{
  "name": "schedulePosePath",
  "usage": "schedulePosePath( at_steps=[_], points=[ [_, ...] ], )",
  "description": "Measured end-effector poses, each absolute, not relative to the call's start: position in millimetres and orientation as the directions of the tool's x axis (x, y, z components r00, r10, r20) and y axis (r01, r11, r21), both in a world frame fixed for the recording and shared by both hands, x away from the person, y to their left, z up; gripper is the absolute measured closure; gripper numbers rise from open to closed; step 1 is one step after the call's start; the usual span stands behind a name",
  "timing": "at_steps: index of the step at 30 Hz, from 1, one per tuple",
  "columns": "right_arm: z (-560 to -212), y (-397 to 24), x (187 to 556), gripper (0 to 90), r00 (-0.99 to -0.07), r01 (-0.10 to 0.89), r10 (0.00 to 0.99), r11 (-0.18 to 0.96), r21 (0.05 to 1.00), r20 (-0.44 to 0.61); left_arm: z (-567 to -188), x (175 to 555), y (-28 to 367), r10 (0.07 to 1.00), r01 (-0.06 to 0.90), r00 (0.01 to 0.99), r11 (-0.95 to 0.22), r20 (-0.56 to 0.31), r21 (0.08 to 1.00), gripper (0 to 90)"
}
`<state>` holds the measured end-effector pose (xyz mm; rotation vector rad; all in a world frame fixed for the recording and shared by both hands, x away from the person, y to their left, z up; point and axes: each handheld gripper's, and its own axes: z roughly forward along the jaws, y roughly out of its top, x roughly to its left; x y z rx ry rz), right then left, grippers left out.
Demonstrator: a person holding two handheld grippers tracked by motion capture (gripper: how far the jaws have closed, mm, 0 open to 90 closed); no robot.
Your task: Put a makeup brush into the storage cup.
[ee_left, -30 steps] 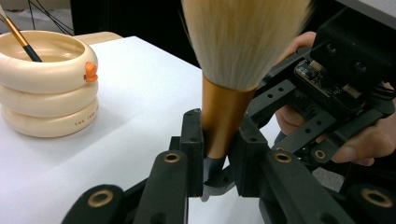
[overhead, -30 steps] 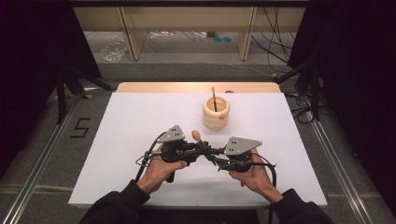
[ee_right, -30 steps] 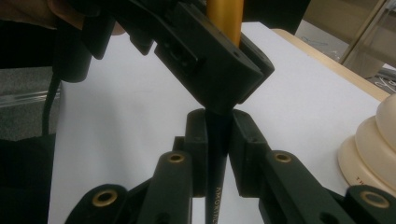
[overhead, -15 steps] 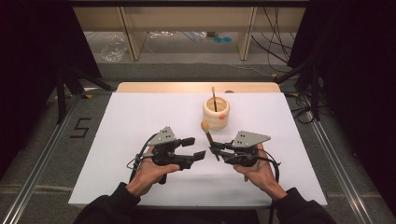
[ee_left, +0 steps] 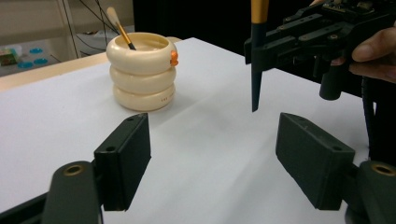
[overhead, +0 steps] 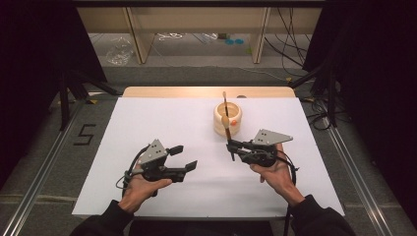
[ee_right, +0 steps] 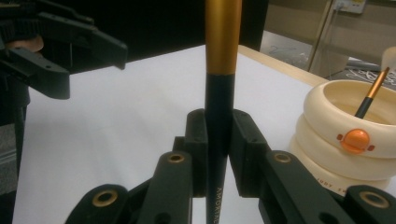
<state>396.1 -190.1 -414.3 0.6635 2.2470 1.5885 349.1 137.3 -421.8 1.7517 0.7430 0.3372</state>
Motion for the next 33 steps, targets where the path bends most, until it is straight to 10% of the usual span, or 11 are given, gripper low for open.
schedulePosePath(
  at_steps=[33],
  points=[
    [-402,-200,452,78.7,-0.781,0.225,0.619,0.166,0.960,0.076,-445,333,160,0.685,0.302,0.723,-0.197,-0.089,0.933,22.1]
  ],
)
